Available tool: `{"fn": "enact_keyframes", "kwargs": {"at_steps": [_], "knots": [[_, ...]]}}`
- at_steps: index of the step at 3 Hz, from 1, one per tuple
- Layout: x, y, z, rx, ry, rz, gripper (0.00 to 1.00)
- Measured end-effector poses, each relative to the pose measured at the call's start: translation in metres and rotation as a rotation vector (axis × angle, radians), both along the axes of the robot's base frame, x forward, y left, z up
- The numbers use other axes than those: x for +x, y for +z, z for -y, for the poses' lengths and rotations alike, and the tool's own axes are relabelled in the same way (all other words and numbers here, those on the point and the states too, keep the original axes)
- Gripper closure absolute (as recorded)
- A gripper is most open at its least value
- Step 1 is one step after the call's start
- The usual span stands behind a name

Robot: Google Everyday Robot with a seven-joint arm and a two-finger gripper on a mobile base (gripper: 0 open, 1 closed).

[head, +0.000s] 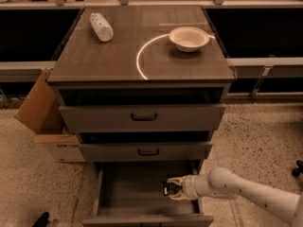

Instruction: Pick rxbar chocolate from bottom drawer and place on counter

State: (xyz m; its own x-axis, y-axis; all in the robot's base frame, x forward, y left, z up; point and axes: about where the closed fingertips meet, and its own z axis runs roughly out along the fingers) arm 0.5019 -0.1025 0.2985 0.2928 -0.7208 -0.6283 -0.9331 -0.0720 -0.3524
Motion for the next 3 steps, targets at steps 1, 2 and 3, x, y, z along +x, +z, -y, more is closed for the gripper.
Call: {"fn": "enact_keyframes", "kwargs": {"at_steps": [1, 2, 3], "knots": [[-0.011, 0.067, 0.008, 0.006, 0.069, 0.099, 1.00], [-0.015, 0.155, 0.021, 0.011, 0.125, 0.220, 1.00], [-0.016, 0.211, 0.031, 0.016, 0.141, 0.298, 1.00]]}}
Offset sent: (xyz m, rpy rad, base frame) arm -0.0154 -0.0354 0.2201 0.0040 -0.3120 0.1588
